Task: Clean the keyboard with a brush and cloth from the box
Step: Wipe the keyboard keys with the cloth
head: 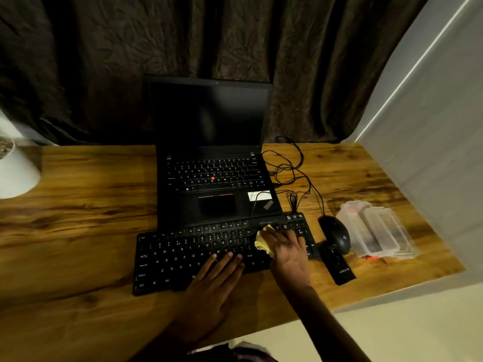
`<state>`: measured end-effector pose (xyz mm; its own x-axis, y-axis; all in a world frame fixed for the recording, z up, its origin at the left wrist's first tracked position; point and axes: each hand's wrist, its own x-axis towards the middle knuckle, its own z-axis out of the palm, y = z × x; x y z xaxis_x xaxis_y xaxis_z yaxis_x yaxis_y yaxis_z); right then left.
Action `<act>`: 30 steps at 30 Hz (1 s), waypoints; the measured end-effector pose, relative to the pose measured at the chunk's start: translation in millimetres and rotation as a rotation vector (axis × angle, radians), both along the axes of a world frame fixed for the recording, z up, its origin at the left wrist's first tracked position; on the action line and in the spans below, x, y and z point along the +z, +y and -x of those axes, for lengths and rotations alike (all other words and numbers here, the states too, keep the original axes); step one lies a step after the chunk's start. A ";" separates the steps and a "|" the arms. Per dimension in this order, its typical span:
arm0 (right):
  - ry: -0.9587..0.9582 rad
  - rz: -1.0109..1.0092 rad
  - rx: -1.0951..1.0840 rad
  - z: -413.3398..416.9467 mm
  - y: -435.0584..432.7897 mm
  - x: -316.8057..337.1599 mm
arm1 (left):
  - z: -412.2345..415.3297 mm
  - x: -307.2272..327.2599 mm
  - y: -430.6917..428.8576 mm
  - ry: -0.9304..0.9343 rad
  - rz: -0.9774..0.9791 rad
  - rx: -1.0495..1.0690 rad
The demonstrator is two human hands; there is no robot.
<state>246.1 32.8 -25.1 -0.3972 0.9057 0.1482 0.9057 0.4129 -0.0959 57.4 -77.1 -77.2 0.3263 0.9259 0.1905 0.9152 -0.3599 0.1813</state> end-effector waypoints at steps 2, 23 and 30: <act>0.008 -0.005 -0.046 -7.9 3.9 0.8 | -0.2 -0.4 -0.1 -0.011 0.002 0.004; 0.054 -0.030 0.034 -22.0 -19.2 -18.6 | -1.9 4.4 -0.8 -0.027 0.043 0.014; 0.045 -0.117 -0.001 -39.4 -33.7 -26.2 | -3.0 6.9 0.8 -0.024 0.053 0.007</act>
<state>285.5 -1.0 -51.4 -0.3871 0.8814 0.2706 0.9018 0.4230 -0.0878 60.4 -76.3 -70.3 0.3161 0.9369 0.1494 0.9126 -0.3433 0.2220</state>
